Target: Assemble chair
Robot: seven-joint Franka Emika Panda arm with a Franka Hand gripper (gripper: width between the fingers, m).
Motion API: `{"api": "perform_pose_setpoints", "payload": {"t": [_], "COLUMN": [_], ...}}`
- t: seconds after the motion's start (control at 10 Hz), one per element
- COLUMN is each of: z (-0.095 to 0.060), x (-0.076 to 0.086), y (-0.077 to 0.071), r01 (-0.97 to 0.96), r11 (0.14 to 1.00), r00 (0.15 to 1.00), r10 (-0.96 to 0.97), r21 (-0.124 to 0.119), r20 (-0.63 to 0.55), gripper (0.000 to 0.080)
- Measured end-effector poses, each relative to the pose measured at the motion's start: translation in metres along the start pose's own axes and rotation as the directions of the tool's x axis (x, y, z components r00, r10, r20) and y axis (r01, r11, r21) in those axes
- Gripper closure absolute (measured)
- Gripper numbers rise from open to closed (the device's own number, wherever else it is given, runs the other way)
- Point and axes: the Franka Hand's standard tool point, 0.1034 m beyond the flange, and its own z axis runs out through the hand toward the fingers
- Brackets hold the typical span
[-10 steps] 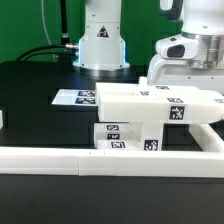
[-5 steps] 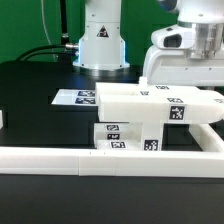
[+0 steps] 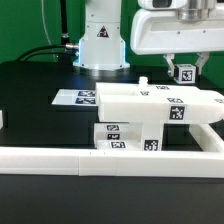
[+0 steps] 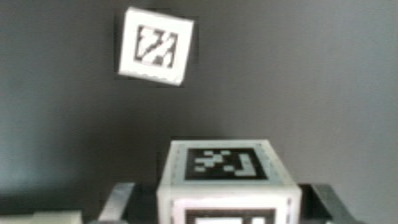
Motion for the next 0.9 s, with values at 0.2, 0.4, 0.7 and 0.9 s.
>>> {"api": "perform_pose_setpoints", "payload": {"t": [0.2, 0.4, 0.7, 0.9], "z": [0.005, 0.006, -0.024, -0.043], "x": [-0.005, -0.003, 0.033, 0.061], "y": [-0.004, 0.0, 0.029, 0.053], "r01": [-0.001, 0.027, 0.094, 0.129], "r11": [1.0, 1.0, 0.996, 0.991], "r00": [1.0, 1.0, 0.995, 0.991], "r10": [0.001, -0.027, -0.094, -0.129], "r21": [-0.002, -0.004, 0.008, 0.017], "r20": [0.007, 0.007, 0.017, 0.023], "gripper": [0.0517, 0.0517, 0.0517, 0.0517]}}
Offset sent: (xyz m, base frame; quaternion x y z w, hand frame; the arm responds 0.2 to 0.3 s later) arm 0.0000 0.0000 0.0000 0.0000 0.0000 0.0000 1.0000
